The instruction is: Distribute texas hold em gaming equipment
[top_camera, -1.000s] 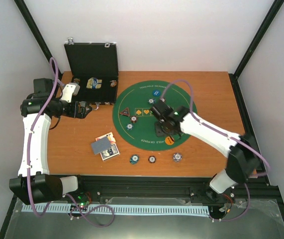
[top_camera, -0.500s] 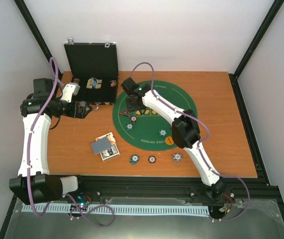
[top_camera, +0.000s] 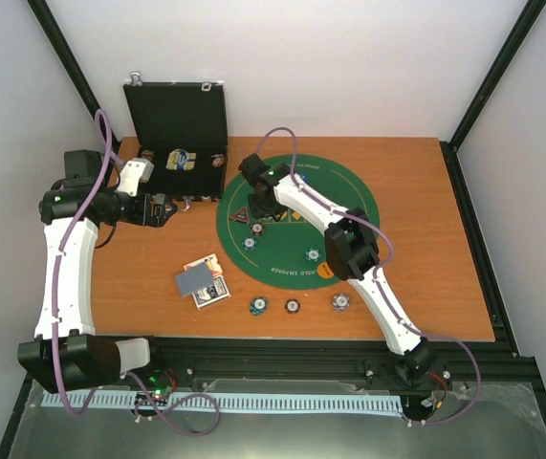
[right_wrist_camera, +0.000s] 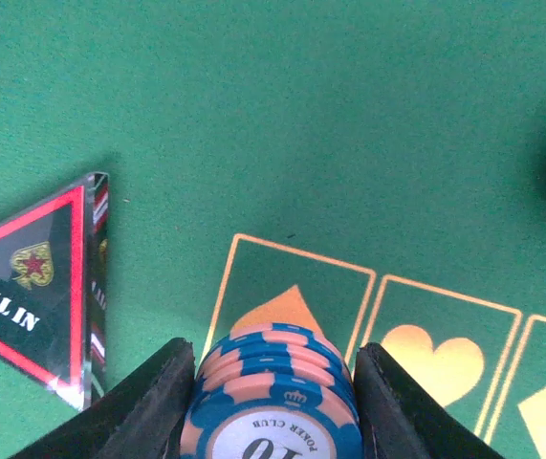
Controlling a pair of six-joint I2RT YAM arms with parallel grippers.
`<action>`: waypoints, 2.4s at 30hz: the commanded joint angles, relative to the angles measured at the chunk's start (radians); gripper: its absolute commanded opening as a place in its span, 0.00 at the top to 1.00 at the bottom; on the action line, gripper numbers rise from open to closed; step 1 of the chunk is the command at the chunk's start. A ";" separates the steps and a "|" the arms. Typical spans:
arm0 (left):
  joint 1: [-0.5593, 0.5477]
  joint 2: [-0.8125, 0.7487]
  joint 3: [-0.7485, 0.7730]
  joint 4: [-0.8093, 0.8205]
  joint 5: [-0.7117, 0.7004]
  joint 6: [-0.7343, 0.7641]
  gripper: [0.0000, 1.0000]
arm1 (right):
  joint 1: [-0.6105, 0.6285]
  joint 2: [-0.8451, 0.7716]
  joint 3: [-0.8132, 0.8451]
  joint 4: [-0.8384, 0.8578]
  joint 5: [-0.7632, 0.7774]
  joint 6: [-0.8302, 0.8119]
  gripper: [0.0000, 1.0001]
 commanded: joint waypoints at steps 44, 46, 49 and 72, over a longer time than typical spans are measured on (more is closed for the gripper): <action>0.007 0.016 0.029 0.020 0.023 -0.019 0.00 | 0.057 -0.993 -1.084 0.101 0.132 0.098 0.30; 0.007 0.018 0.029 0.021 0.024 -0.020 0.00 | 0.067 -1.083 -1.207 0.105 0.112 0.137 0.29; 0.006 0.016 0.027 0.023 0.022 -0.020 0.00 | 0.081 -1.197 -1.338 0.108 0.083 0.190 0.28; 0.007 0.012 0.010 0.026 0.014 -0.023 0.00 | 0.102 -1.230 -1.627 0.257 -0.026 0.254 0.34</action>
